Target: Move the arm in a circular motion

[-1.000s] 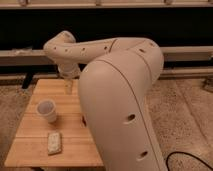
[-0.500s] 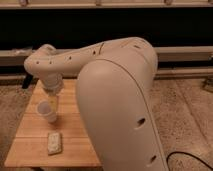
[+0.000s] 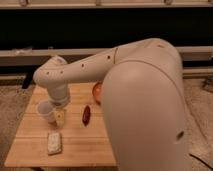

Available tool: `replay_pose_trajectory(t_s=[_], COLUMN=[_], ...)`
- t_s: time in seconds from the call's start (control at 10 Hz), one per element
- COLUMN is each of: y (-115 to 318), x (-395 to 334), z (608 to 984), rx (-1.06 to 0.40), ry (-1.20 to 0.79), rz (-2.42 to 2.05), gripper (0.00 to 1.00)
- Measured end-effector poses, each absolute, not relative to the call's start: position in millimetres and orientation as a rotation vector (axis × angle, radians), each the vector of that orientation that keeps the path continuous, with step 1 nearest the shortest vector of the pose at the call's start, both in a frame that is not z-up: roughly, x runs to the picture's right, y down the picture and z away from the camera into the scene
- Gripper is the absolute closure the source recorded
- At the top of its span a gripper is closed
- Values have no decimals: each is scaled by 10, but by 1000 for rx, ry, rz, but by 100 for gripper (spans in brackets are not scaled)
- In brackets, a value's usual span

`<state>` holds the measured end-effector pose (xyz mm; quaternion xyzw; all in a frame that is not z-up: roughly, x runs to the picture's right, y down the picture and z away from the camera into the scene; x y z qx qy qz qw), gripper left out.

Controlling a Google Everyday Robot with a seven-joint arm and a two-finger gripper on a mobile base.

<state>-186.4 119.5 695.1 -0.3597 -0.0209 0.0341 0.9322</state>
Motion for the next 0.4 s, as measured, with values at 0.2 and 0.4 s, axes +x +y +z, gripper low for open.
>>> replay_pose_trajectory(t_s=[0.2,0.4], y=[1311,1347], x=[-1512,-1046], z=[6851,6798], rx=[-757,-765], ry=[-40,-42], rz=[110,208], gripper=[23,23])
